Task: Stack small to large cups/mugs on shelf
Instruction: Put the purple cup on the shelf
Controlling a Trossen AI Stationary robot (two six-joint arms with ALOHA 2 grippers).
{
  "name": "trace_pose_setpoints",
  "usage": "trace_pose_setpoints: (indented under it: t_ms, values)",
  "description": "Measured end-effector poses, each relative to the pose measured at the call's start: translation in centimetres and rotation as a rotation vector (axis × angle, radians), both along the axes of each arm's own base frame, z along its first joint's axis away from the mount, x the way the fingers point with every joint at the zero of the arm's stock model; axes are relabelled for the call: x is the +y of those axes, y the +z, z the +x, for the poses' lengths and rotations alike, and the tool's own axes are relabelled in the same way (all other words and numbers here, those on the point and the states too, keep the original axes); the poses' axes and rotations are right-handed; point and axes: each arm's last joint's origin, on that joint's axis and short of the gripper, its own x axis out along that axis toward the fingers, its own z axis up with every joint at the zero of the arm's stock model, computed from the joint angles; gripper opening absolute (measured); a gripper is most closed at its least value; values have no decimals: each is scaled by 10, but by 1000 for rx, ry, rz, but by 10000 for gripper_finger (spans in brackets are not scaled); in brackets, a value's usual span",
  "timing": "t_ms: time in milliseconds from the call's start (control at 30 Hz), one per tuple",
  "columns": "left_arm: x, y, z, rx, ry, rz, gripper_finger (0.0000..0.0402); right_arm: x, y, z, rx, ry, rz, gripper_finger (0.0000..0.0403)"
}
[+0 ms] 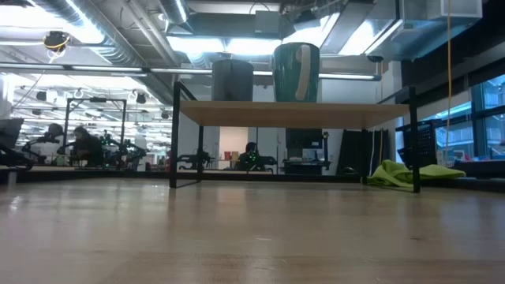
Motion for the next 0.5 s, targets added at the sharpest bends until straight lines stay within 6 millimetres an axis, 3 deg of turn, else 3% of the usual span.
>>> trace_pose_setpoints:
  t_ms: [233, 500]
  values:
    - [-3, -2, 6, -34, 2, -7, 11, 4, 17, -3, -99, -133, -118, 206]
    - [13, 2, 45, -171, 22, -54, 6, 11, 48, -26, -154, -357, -338, 206]
